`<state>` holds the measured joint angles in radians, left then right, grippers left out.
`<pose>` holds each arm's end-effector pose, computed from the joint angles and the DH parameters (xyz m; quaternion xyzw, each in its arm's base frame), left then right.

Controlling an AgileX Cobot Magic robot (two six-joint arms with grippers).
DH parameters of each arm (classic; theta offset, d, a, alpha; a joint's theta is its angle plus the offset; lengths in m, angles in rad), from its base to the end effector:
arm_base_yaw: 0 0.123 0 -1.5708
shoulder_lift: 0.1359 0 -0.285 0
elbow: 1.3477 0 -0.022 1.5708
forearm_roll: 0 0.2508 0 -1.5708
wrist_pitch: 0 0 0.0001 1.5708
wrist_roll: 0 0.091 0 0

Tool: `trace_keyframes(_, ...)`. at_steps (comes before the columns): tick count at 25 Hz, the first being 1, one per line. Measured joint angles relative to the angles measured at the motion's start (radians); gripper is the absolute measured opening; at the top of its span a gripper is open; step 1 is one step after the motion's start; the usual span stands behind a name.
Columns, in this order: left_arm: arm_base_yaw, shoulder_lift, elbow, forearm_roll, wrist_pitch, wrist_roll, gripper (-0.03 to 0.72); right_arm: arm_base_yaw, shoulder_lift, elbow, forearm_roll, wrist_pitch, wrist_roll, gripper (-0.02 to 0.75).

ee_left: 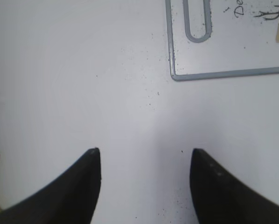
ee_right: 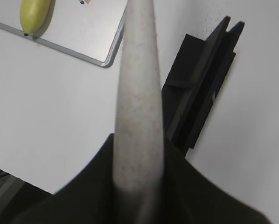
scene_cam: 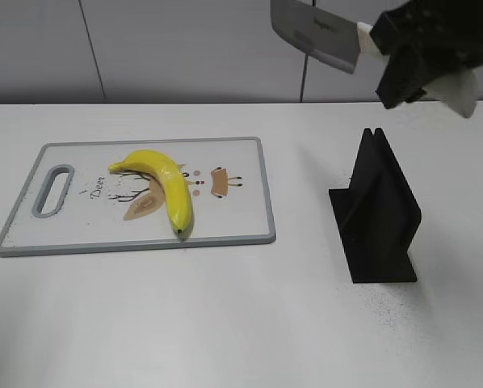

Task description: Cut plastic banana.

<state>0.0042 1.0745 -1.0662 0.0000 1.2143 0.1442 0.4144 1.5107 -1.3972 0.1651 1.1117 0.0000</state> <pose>0.1861 0.0008 0.3488 0.0683 0.9740 0.0160 0.2154 0.2793 0.1375 0.3410 -0.1808 0.9566 0.1223 0.1929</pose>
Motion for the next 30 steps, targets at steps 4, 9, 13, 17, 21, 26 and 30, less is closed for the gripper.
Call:
trace_keyframes(4,0.0,-0.223,0.146,0.0,-0.088,0.0,0.585,0.0,-0.087,0.155,-0.015,-0.062,0.092,0.195)
trace_keyframes(9,0.0,-0.483,0.289,0.0,-0.13,0.0,0.585,0.0,-0.169,0.313,-0.028,-0.141,0.191,0.195)
trace_keyframes(13,0.0,-0.665,0.388,-0.013,-0.119,0.0,0.58,0.0,-0.199,0.383,-0.028,-0.175,0.235,0.195)
trace_keyframes(17,0.0,-0.802,0.468,-0.02,-0.099,0.0,0.566,0.0,-0.212,0.427,-0.03,-0.222,0.275,0.195)
trace_keyframes(21,0.0,-0.898,0.554,-0.035,-0.105,0.0,0.564,0.0,-0.224,0.451,-0.057,-0.278,0.342,0.194)
trace_keyframes(26,0.0,-0.999,0.573,-0.047,-0.118,0.0,0.563,0.0,-0.225,0.48,-0.105,-0.307,0.415,0.194)
trace_keyframes(30,0.0,-1.072,0.573,-0.048,-0.122,0.0,0.563,0.0,-0.225,0.514,-0.125,-0.349,0.452,0.194)
